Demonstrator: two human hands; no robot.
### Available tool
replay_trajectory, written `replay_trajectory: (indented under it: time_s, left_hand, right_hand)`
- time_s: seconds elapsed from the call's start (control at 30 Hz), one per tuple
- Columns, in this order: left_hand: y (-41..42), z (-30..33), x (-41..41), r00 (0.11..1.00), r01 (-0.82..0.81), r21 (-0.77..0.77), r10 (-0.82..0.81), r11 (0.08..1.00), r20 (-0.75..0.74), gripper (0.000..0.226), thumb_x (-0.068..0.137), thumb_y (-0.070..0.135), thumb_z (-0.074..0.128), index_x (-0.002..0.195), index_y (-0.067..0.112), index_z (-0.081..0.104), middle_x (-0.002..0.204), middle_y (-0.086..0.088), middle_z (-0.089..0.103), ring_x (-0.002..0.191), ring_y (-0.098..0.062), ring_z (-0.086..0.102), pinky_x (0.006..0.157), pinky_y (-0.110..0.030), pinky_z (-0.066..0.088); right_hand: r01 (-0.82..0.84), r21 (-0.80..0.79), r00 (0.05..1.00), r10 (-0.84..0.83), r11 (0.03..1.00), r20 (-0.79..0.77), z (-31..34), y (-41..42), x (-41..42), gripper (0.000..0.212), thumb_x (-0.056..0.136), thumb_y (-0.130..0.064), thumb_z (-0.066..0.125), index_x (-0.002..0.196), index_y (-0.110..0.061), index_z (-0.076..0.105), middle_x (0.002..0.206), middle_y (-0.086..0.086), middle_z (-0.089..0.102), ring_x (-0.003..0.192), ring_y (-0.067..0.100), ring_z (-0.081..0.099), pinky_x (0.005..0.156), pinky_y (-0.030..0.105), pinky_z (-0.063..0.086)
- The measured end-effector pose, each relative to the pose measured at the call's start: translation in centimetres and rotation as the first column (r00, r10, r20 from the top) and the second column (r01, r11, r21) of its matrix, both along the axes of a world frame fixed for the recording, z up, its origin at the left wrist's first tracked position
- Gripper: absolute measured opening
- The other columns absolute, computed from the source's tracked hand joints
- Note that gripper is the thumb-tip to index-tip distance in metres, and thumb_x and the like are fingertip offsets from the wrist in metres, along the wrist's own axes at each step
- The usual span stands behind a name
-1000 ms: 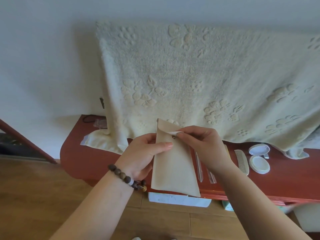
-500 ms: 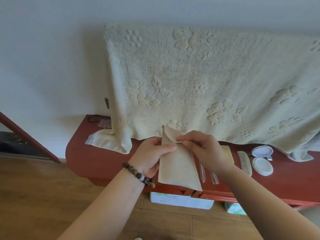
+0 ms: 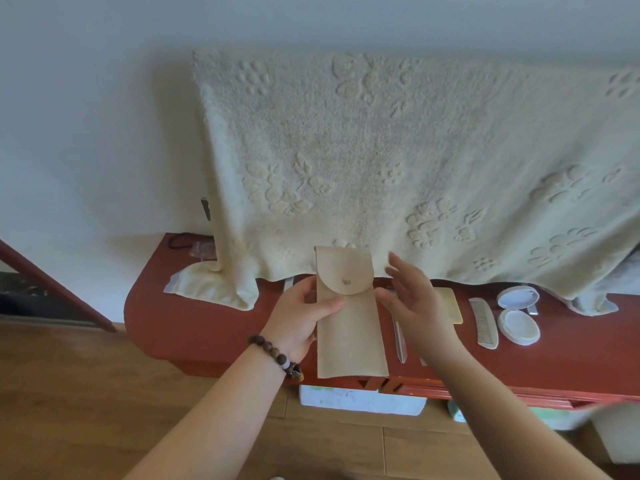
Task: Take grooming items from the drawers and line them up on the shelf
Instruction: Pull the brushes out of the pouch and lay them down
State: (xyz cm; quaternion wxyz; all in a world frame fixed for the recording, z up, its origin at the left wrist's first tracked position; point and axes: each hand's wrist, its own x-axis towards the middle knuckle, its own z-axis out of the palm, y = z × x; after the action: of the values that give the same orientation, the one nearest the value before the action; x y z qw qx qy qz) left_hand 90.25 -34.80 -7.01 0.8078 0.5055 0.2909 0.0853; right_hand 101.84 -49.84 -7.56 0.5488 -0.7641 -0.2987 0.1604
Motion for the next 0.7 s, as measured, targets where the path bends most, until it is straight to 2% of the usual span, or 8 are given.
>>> replay_trajectory:
  time_s: [0.07, 0.13, 0.2, 0.27, 0.37, 0.47, 0.57, 0.7]
  left_hand:
    - [0.0, -0.7, 0.3, 1.0, -0.018, 0.016, 0.018, 1.0, -0.015, 0.034, 0.081, -0.001, 0.068, 0.112, 0.014, 0.063, 0.101, -0.005, 0.074, 0.093, -0.024, 0.07, 0.078, -0.039, 0.056]
    - [-0.1, -1.4, 0.5, 1.0, -0.01, 0.039, 0.011, 0.999, -0.026, 0.036, 0.081, 0.001, 0.069, 0.113, 0.015, 0.064, 0.105, -0.007, 0.073, 0.097, -0.025, 0.069, 0.081, -0.041, 0.055]
    - [-0.2, -2.0, 0.8, 1.0, -0.003, 0.055, 0.005, 0.998, -0.028, 0.036, 0.081, 0.001, 0.069, 0.113, 0.016, 0.065, 0.106, -0.008, 0.072, 0.099, -0.027, 0.068, 0.082, -0.042, 0.055]
    - [-0.4, -2.8, 1.2, 1.0, -0.006, 0.064, 0.008, 0.998, -0.029, 0.035, 0.081, 0.0, 0.068, 0.111, 0.017, 0.065, 0.106, -0.008, 0.072, 0.1, -0.027, 0.068, 0.081, -0.04, 0.054]
    - [-0.5, -3.9, 1.9, 0.998, 0.013, 0.166, -0.003, 0.986, -0.059, 0.031, 0.083, 0.005, 0.069, 0.109, 0.022, 0.066, 0.106, -0.001, 0.072, 0.103, -0.021, 0.067, 0.088, -0.042, 0.054]
    - [-0.2, -5.3, 2.3, 0.977, 0.081, 0.438, 0.016, 0.895, -0.212, 0.037, 0.083, 0.022, 0.071, 0.117, 0.031, 0.059, 0.116, 0.005, 0.066, 0.108, -0.012, 0.061, 0.096, -0.037, 0.049]
    - [0.4, -6.9, 1.6, 0.938, 0.16, 0.64, 0.085, 0.751, -0.335, 0.05, 0.087, 0.026, 0.066, 0.133, 0.021, 0.05, 0.13, 0.003, 0.056, 0.116, -0.01, 0.054, 0.098, -0.027, 0.044]
    - [0.7, -8.8, -0.2, 0.913, 0.236, 0.704, 0.095, 0.67, -0.397, 0.047, 0.089, 0.022, 0.062, 0.134, 0.021, 0.049, 0.137, 0.002, 0.05, 0.126, -0.012, 0.047, 0.106, -0.035, 0.042]
  right_hand:
    - [0.09, -0.125, 0.982, -0.109, 0.988, -0.154, -1.0, -0.4, -0.7, 0.07, 0.084, -0.034, 0.068, 0.145, -0.022, 0.035, 0.131, -0.008, 0.052, 0.114, 0.002, 0.053, 0.086, 0.014, 0.045]
    - [0.034, -0.252, 0.958, -0.103, 0.967, -0.268, -2.2, -0.8, -1.4, 0.068, 0.083, -0.039, 0.069, 0.142, -0.022, 0.039, 0.122, -0.006, 0.06, 0.104, 0.005, 0.059, 0.08, 0.023, 0.049]
    - [-0.01, -0.255, 0.927, -0.087, 0.967, -0.366, -2.8, -0.8, -1.9, 0.047, 0.084, -0.035, 0.07, 0.126, -0.019, 0.055, 0.108, -0.004, 0.07, 0.096, 0.011, 0.067, 0.076, 0.03, 0.057]
    - [-0.015, -0.208, 0.901, -0.077, 0.978, -0.427, -3.1, -0.8, -2.0, 0.023, 0.085, -0.025, 0.07, 0.106, -0.016, 0.066, 0.096, -0.003, 0.074, 0.089, 0.015, 0.07, 0.073, 0.03, 0.059]
    - [0.033, -0.179, 0.89, -0.111, 0.983, -0.442, -4.0, -0.8, -1.5, 0.013, 0.084, -0.018, 0.071, 0.096, -0.014, 0.069, 0.089, -0.001, 0.075, 0.084, 0.018, 0.071, 0.069, 0.032, 0.058]
    - [0.123, -0.242, 0.876, -0.22, 0.962, -0.429, -5.8, -0.7, -0.3, 0.01, 0.082, -0.017, 0.072, 0.092, -0.013, 0.069, 0.088, 0.002, 0.074, 0.083, 0.021, 0.07, 0.073, 0.041, 0.059]
    - [0.191, -0.36, 0.866, -0.329, 0.913, -0.376, -8.0, -0.4, 1.3, 0.007, 0.083, -0.018, 0.071, 0.088, -0.016, 0.068, 0.086, -0.002, 0.071, 0.081, 0.017, 0.067, 0.07, 0.035, 0.057]
    - [0.2, -0.492, 0.894, -0.363, 0.848, -0.263, -10.7, 0.6, 2.5, 0.012, 0.083, -0.021, 0.07, 0.094, -0.014, 0.068, 0.089, -0.001, 0.068, 0.079, 0.014, 0.064, 0.063, 0.027, 0.051]
